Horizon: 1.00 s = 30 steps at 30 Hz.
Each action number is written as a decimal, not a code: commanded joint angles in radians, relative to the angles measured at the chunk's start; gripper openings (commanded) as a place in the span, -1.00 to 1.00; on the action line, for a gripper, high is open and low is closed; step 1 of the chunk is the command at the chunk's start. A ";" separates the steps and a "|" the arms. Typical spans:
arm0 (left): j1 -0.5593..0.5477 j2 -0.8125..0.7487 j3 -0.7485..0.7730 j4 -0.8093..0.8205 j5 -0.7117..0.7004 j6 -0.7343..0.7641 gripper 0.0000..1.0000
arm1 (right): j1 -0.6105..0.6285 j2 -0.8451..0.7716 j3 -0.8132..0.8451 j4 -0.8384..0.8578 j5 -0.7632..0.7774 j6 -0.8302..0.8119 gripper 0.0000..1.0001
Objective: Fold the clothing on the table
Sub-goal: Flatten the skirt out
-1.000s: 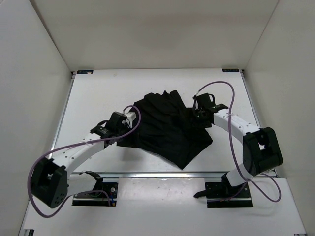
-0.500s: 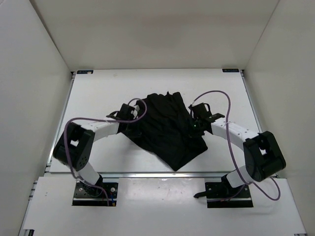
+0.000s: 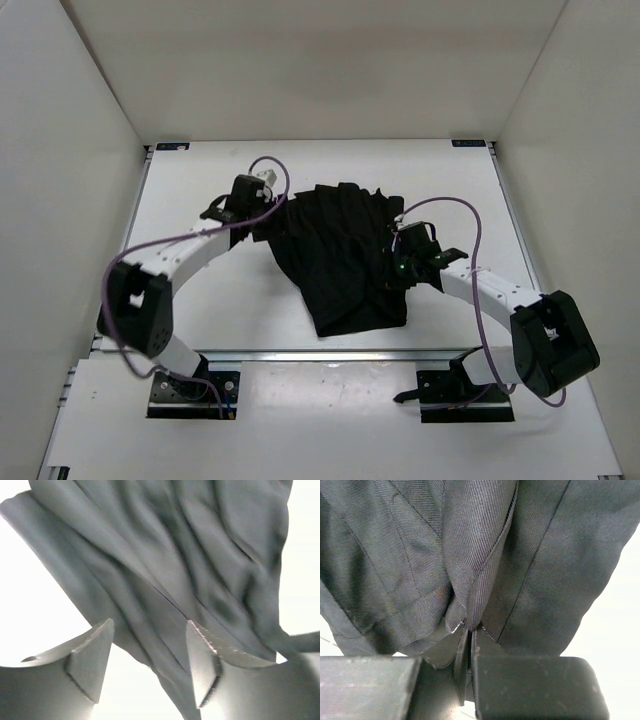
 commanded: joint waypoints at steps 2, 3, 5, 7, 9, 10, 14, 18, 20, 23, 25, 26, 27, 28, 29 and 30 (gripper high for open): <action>-0.124 -0.260 -0.168 0.021 0.074 -0.120 0.43 | 0.020 -0.024 -0.041 0.111 -0.004 0.026 -1.00; -0.157 -0.266 -0.175 0.024 0.079 -0.132 0.44 | 0.026 -0.020 -0.044 0.120 -0.007 0.026 -0.99; -0.200 -0.266 -0.180 0.012 0.106 -0.161 0.47 | 0.025 -0.007 -0.058 0.137 -0.013 0.027 -1.00; -0.251 -0.246 -0.173 0.010 0.123 -0.195 0.46 | 0.029 0.004 -0.065 0.149 -0.007 0.029 -1.00; -0.283 -0.239 -0.172 0.021 0.123 -0.239 0.44 | 0.028 0.004 -0.072 0.164 0.010 0.032 -1.00; -0.303 -0.225 -0.182 0.038 0.117 -0.272 0.45 | 0.031 0.006 -0.072 0.172 0.020 0.020 -1.00; -0.372 -0.156 -0.195 0.084 0.133 -0.355 0.44 | 0.032 0.035 -0.055 0.171 0.051 0.006 -1.00; -0.432 -0.082 -0.188 0.136 0.146 -0.410 0.43 | 0.039 0.049 -0.043 0.171 0.060 -0.002 -1.00; -0.457 -0.047 -0.177 0.136 0.140 -0.419 0.44 | 0.046 0.053 -0.043 0.178 0.062 0.000 -1.00; -0.469 -0.010 -0.192 0.159 0.130 -0.460 0.42 | 0.060 0.062 -0.046 0.186 0.062 -0.010 -1.00; -0.466 0.007 -0.203 0.186 0.116 -0.476 0.40 | 0.060 0.052 -0.059 0.189 0.060 -0.009 -1.00; -0.458 0.022 -0.203 0.183 0.120 -0.473 0.42 | 0.066 0.053 -0.059 0.201 0.054 -0.013 -1.00; -0.460 0.039 -0.196 0.180 0.111 -0.473 0.42 | 0.065 0.046 -0.064 0.198 0.057 -0.013 -1.00; -0.463 0.041 -0.194 0.176 0.102 -0.471 0.43 | 0.068 0.044 -0.064 0.203 0.054 -0.005 -1.00; -0.463 0.063 -0.189 0.171 0.100 -0.471 0.41 | 0.074 0.047 -0.067 0.203 0.056 -0.014 -1.00; -0.466 0.074 -0.185 0.165 0.102 -0.471 0.41 | 0.074 0.035 -0.073 0.201 0.059 -0.008 -1.00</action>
